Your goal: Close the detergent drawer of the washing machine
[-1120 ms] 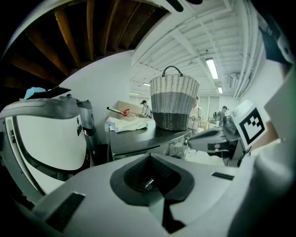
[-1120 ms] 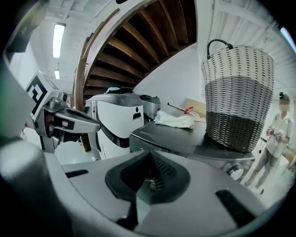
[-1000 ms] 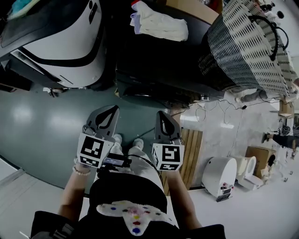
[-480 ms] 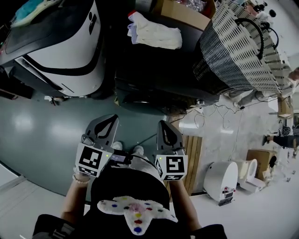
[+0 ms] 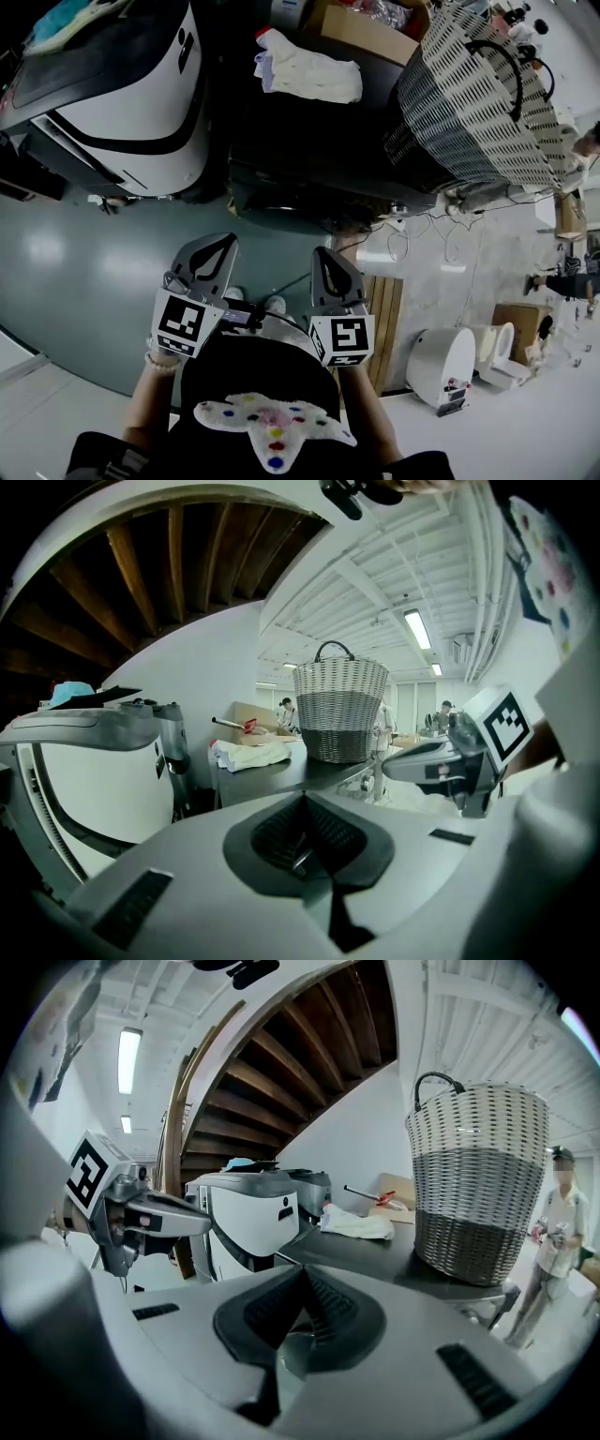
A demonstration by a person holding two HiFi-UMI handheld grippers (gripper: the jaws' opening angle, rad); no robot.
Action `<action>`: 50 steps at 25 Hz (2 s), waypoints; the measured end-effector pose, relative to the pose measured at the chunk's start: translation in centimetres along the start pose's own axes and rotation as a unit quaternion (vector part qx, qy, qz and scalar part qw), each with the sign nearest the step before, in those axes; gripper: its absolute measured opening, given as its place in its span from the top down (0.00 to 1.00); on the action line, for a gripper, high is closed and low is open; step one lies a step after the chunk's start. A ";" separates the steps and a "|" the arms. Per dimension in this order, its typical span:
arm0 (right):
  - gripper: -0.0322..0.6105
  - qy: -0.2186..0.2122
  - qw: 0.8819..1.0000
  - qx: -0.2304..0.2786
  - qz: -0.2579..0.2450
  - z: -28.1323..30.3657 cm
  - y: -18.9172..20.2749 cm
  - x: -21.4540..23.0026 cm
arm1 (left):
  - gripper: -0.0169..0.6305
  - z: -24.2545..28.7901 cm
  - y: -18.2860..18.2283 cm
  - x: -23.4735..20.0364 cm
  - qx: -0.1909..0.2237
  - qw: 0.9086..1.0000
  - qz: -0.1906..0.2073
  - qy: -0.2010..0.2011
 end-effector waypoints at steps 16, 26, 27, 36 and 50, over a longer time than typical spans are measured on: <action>0.94 -0.010 1.000 0.000 -0.007 0.1 -0.3 -0.3 | 0.96 0.4 0.2 0.8 -0.004 1.000 0.001 0.008; 0.95 -0.012 1.000 0.003 -0.012 0.2 -0.3 -0.2 | 0.96 0.7 0.3 1.0 -0.006 1.000 0.003 0.011; 0.95 -0.012 1.000 0.004 -0.011 0.2 -0.3 -0.2 | 0.96 0.7 0.3 1.1 -0.006 1.000 0.004 0.011; 0.95 -0.017 1.000 -0.001 -0.010 0.3 0.0 -0.6 | 0.96 0.7 0.5 0.9 -0.005 1.000 0.005 0.009; 0.95 -0.026 1.000 -0.006 -0.013 0.5 -0.1 -0.8 | 0.96 0.8 0.6 0.8 -0.011 1.000 0.003 0.006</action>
Point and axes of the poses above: the fingertips, and each gripper's own axes: z forward along the fingers, x to its right, y out of its underside, the point moved 6 cm from there along -z, backward along the fingers, and after that the axes turned 13 degrees about -z, right-handed, at the moved point
